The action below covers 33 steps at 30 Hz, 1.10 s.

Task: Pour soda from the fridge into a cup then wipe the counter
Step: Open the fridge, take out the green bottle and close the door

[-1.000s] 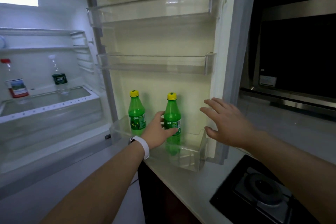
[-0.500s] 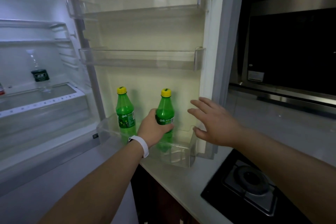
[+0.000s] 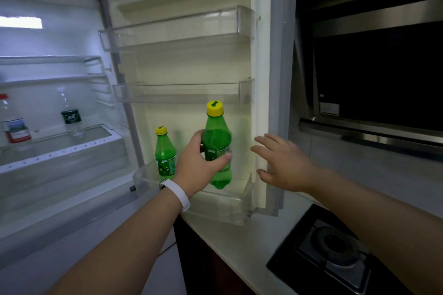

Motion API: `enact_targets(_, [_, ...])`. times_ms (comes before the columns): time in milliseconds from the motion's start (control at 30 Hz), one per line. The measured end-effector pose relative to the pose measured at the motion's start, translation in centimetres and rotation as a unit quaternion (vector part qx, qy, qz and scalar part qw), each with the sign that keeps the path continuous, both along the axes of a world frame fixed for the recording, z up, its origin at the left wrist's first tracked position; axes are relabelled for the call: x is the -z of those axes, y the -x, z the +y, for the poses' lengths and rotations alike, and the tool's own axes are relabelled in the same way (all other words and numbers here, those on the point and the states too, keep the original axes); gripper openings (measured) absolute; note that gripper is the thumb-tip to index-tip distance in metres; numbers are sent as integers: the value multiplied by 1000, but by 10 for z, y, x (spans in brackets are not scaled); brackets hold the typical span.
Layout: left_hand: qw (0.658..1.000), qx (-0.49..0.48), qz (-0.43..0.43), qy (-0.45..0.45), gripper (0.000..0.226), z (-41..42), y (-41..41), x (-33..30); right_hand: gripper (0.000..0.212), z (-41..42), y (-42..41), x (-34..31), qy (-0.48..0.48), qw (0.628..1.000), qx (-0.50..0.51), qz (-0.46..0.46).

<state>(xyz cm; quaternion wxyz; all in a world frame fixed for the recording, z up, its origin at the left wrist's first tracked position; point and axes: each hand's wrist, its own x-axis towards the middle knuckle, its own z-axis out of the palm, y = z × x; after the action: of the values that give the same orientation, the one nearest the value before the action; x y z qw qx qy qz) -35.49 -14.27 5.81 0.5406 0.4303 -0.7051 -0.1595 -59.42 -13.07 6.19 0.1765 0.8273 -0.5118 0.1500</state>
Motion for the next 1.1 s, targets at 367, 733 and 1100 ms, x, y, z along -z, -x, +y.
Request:
enact_targets(367, [997,58,5,-41,53,35,49,-1,65,-3,46,7,5,999,9,-44])
enact_targets(733, [994,48,-4,-98,58,41,91,53,82,-36,82,17,-81,967,12,-243])
enact_targets(1100, [991,46,11,-128,57,45,102,64,95,-57,71,35,-114,936,-49,-331])
